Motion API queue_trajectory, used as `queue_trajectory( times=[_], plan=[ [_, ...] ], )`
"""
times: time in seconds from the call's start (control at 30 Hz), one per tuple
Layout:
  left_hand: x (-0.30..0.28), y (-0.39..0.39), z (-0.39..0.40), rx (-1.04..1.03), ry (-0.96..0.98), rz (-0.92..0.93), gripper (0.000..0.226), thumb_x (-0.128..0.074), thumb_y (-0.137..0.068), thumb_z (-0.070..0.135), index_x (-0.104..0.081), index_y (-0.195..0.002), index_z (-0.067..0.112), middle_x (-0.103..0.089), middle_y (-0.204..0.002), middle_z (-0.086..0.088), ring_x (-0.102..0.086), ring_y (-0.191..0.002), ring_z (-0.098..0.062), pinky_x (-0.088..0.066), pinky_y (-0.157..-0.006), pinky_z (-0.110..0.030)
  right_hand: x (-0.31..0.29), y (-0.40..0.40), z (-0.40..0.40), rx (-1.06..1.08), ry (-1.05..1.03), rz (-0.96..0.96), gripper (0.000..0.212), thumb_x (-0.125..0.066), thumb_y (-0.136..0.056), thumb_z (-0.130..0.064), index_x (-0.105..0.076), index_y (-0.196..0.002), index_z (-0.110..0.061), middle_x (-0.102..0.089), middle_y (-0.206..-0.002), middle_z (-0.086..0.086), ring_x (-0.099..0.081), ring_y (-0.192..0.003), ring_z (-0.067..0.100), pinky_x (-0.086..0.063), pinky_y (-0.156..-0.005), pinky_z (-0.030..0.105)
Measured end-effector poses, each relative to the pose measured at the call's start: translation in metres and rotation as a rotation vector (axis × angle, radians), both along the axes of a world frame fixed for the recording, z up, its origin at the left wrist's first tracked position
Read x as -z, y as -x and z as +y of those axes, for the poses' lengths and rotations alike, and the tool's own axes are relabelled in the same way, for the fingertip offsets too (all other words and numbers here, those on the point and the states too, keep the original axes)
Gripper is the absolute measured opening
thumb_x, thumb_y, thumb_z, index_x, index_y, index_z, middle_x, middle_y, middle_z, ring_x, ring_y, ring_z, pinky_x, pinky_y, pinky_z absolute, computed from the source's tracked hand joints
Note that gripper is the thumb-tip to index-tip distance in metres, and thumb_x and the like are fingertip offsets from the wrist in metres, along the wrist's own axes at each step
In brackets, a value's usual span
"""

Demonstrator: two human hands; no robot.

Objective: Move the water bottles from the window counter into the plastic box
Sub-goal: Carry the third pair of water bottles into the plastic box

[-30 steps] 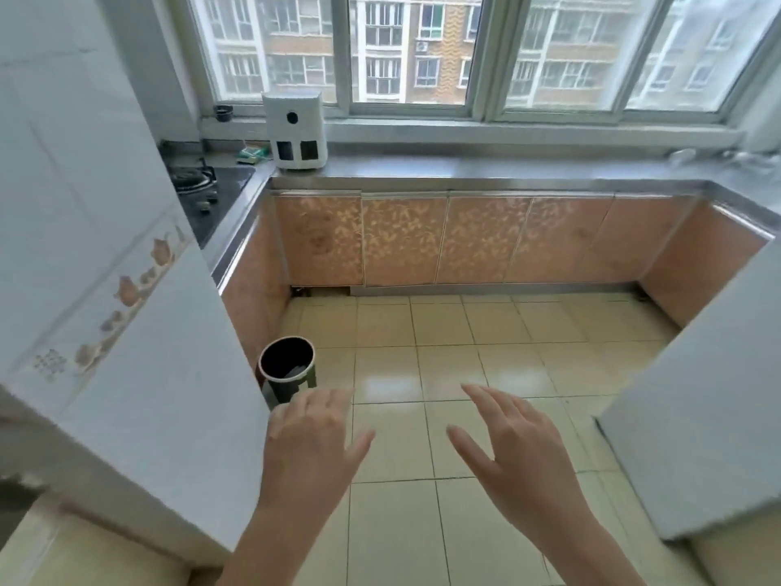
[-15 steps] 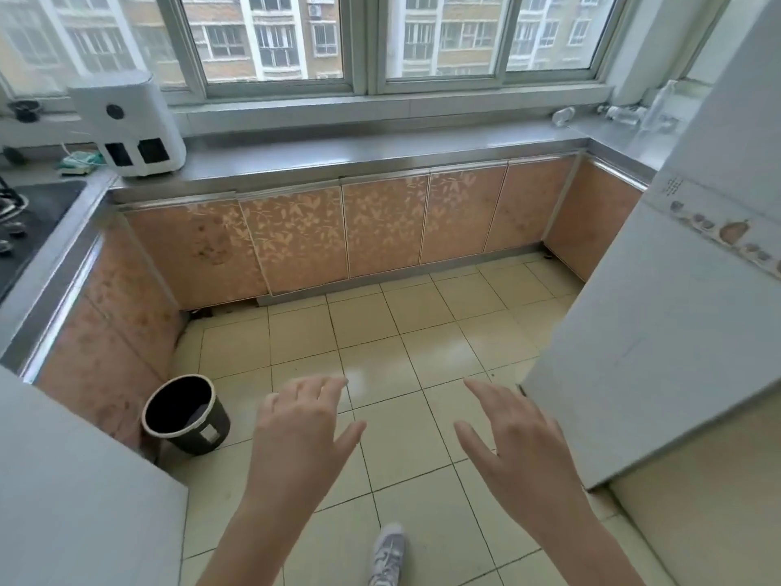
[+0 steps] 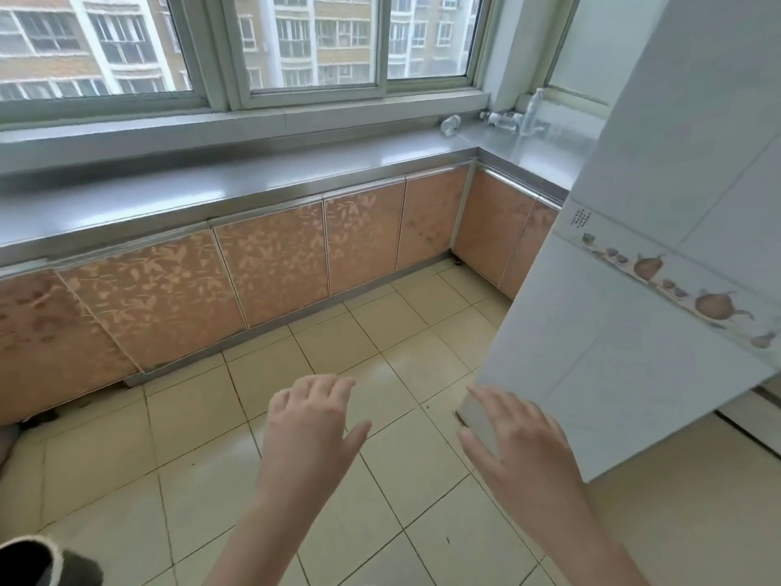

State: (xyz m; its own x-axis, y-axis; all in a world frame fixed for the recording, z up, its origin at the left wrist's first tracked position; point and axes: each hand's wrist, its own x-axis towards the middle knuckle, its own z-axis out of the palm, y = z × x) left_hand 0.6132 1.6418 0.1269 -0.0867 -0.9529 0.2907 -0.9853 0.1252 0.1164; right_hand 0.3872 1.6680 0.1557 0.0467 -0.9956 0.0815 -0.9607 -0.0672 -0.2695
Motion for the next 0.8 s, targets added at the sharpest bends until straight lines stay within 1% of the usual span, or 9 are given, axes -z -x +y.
queue_trajectory(
  times=[0.07, 0.2, 0.3, 0.33, 0.43, 0.53, 0.57, 0.7, 0.8],
  plan=[
    [-0.002, 0.003, -0.032, 0.030, 0.001, -0.010, 0.051, -0.087, -0.056, 0.045, -0.072, -0.098, 0.021, -0.071, -0.093, 0.007, -0.069, -0.088, -0.021, -0.053, -0.073, -0.037, 0.001, 0.003, -0.027, 0.024, -0.014, 0.013, 0.067, -0.017, -0.080, -0.060, -0.045, -0.135, -0.033, -0.051, -0.134, -0.015, -0.047, -0.121, 0.011, -0.033, -0.101, 0.033],
    [-0.004, 0.007, -0.093, 0.048, -0.001, -0.043, 0.051, -0.089, -0.053, 0.043, -0.073, -0.095, 0.020, -0.071, -0.089, 0.006, -0.069, -0.085, -0.023, -0.053, -0.071, -0.037, 0.001, 0.012, -0.086, 0.043, -0.056, -0.003, 0.072, -0.010, -0.076, -0.063, -0.035, -0.138, -0.037, -0.042, -0.140, -0.020, -0.037, -0.128, 0.006, -0.027, -0.106, 0.029],
    [-0.002, 0.012, -0.145, 0.042, -0.022, -0.058, 0.053, -0.089, -0.053, 0.044, -0.073, -0.097, 0.019, -0.072, -0.091, 0.005, -0.069, -0.087, -0.022, -0.053, -0.071, -0.037, 0.005, 0.020, -0.139, 0.052, -0.077, -0.019, 0.062, -0.020, -0.083, -0.061, -0.033, -0.139, -0.038, -0.039, -0.142, -0.020, -0.035, -0.129, 0.005, -0.025, -0.106, 0.027],
    [-0.001, 0.014, -0.164, 0.037, -0.024, -0.059, 0.053, -0.088, -0.053, 0.044, -0.073, -0.097, 0.019, -0.072, -0.092, 0.005, -0.069, -0.087, -0.022, -0.053, -0.071, -0.038, 0.007, 0.022, -0.159, 0.046, -0.081, -0.021, 0.061, -0.021, -0.084, -0.061, -0.032, -0.139, -0.038, -0.039, -0.142, -0.021, -0.035, -0.129, 0.005, -0.025, -0.105, 0.027],
    [0.002, 0.026, -0.226, 0.031, -0.018, -0.052, 0.054, -0.089, -0.052, 0.044, -0.073, -0.097, 0.021, -0.072, -0.093, 0.006, -0.069, -0.089, -0.022, -0.053, -0.072, -0.037, 0.017, 0.029, -0.222, 0.024, -0.096, -0.022, 0.073, -0.009, -0.076, -0.063, -0.028, -0.142, -0.039, -0.037, -0.144, -0.021, -0.035, -0.130, 0.005, -0.025, -0.105, 0.026],
    [0.006, 0.043, -0.291, 0.013, -0.023, -0.052, 0.058, -0.089, -0.050, 0.042, -0.073, -0.101, 0.020, -0.072, -0.098, 0.005, -0.069, -0.093, -0.022, -0.054, -0.074, -0.037, 0.025, 0.040, -0.292, 0.001, -0.118, -0.034, 0.062, -0.021, -0.086, -0.060, -0.023, -0.145, -0.039, -0.032, -0.149, -0.018, -0.030, -0.134, 0.006, -0.022, -0.109, 0.028],
    [0.006, 0.048, -0.313, 0.004, -0.039, -0.055, 0.060, -0.089, -0.049, 0.042, -0.073, -0.103, 0.020, -0.072, -0.099, 0.004, -0.069, -0.094, -0.022, -0.054, -0.074, -0.038, 0.027, 0.046, -0.315, -0.006, -0.121, -0.040, 0.061, -0.022, -0.087, -0.059, -0.023, -0.145, -0.039, -0.031, -0.150, -0.018, -0.029, -0.135, 0.006, -0.021, -0.110, 0.029],
    [0.003, 0.068, -0.393, -0.002, -0.060, -0.086, 0.067, -0.092, -0.040, 0.042, -0.075, -0.100, 0.019, -0.073, -0.097, 0.003, -0.070, -0.091, -0.022, -0.055, -0.070, -0.037, 0.022, 0.068, -0.406, 0.006, -0.131, -0.066, 0.083, -0.001, -0.069, -0.066, -0.022, -0.145, -0.039, -0.026, -0.152, -0.017, -0.023, -0.139, 0.005, -0.018, -0.114, 0.032],
    [-0.001, 0.076, -0.443, -0.014, -0.040, -0.109, 0.066, -0.091, -0.042, 0.045, -0.075, -0.101, 0.019, -0.073, -0.099, 0.003, -0.070, -0.092, -0.023, -0.055, -0.070, -0.037, 0.018, 0.083, -0.466, 0.009, -0.102, -0.061, 0.085, -0.001, -0.069, -0.067, -0.024, -0.145, -0.038, -0.027, -0.153, -0.015, -0.022, -0.140, 0.007, -0.019, -0.115, 0.037]
  ],
)
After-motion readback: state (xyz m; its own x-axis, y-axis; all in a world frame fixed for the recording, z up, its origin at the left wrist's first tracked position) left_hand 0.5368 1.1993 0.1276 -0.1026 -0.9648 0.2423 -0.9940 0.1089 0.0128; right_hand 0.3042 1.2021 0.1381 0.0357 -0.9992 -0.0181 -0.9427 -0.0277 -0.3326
